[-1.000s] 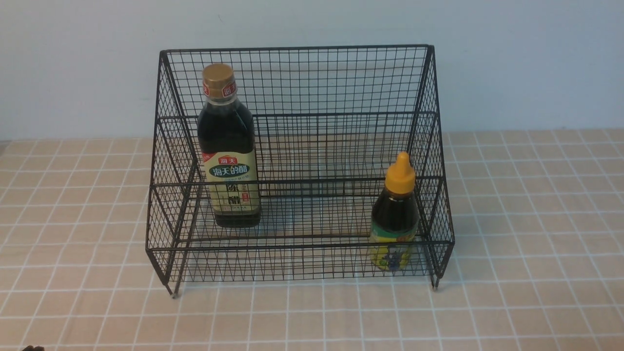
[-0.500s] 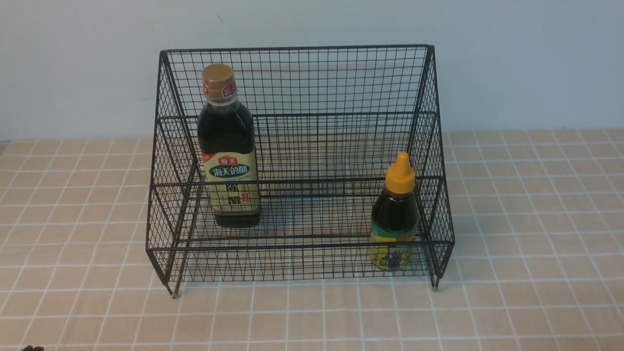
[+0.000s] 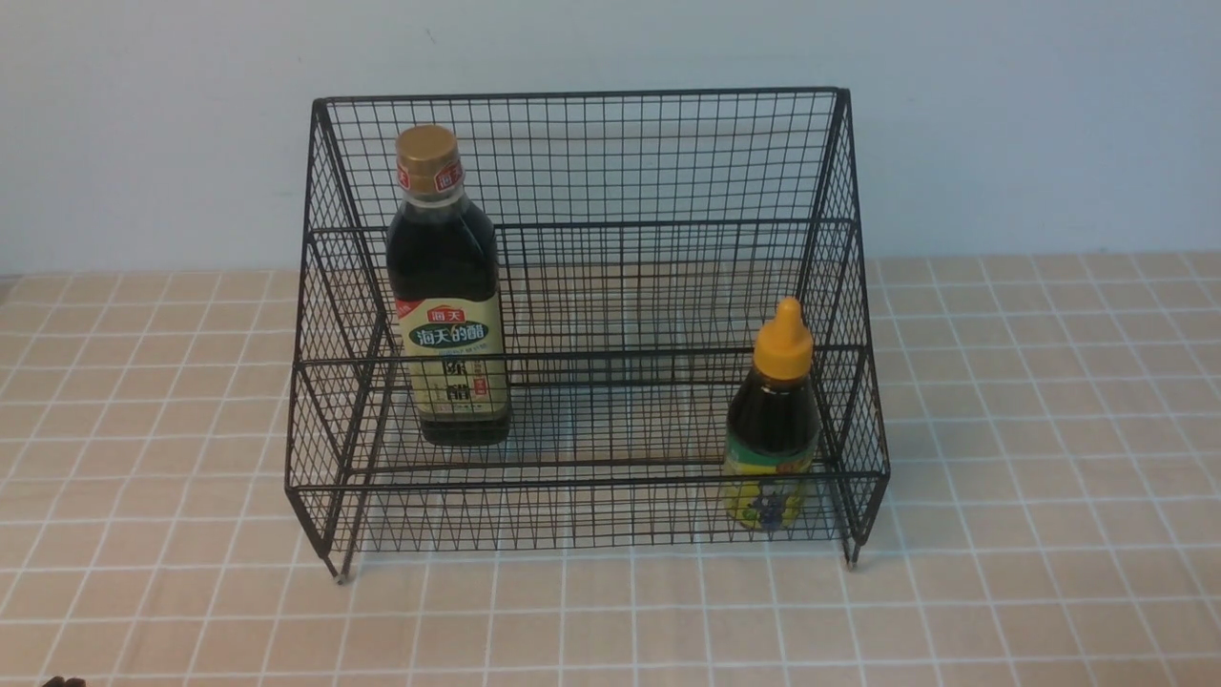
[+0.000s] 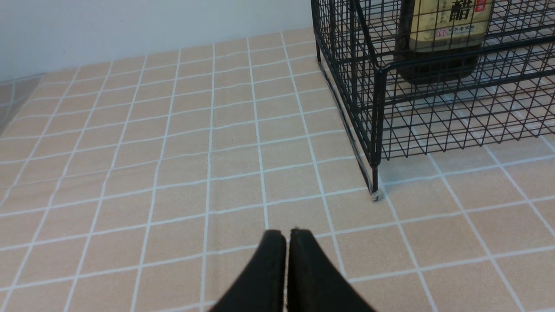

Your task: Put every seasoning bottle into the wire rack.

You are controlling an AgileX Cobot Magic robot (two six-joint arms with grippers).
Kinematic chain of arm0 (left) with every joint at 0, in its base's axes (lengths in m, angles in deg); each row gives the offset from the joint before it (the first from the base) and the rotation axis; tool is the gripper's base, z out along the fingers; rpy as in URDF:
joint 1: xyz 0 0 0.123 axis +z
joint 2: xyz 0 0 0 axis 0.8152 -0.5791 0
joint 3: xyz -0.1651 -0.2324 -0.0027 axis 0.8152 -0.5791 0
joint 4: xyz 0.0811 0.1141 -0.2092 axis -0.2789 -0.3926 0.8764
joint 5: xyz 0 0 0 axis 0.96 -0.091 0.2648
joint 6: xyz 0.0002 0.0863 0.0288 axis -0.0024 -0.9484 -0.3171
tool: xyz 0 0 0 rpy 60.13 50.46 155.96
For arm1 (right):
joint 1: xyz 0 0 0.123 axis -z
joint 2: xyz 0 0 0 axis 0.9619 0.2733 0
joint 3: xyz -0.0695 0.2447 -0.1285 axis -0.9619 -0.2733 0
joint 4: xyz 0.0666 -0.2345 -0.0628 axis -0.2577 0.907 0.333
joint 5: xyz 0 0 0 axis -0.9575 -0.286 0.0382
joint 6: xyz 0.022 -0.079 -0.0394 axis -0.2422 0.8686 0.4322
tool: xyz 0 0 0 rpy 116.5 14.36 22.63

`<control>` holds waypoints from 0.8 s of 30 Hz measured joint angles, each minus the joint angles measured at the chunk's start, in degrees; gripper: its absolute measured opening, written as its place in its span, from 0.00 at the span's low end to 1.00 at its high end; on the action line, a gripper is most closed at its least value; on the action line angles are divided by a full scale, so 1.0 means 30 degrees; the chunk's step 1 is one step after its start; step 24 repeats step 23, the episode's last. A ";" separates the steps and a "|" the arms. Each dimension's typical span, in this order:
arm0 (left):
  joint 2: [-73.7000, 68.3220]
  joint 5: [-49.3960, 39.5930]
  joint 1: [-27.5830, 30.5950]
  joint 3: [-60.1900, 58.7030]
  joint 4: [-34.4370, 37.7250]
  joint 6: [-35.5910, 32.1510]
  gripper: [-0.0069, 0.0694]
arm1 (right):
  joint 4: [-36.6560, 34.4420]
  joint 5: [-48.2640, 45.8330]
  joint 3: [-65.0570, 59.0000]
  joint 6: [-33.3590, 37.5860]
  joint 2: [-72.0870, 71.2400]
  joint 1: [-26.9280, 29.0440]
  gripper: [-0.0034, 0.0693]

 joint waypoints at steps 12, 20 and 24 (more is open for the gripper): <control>0.0000 0.0000 0.0000 0.0000 0.0000 -0.0152 0.08 | 0.0000 0.0000 0.0000 0.0000 0.0000 0.0000 0.03; 0.0000 0.0000 0.0000 0.0000 0.0000 -0.0152 0.08 | 0.0000 0.0000 0.0000 0.0000 0.0000 0.0000 0.03; 0.0000 0.0000 0.0000 0.0000 0.0000 -0.0172 0.08 | 0.0000 0.0000 0.0000 0.0000 0.0000 0.0000 0.03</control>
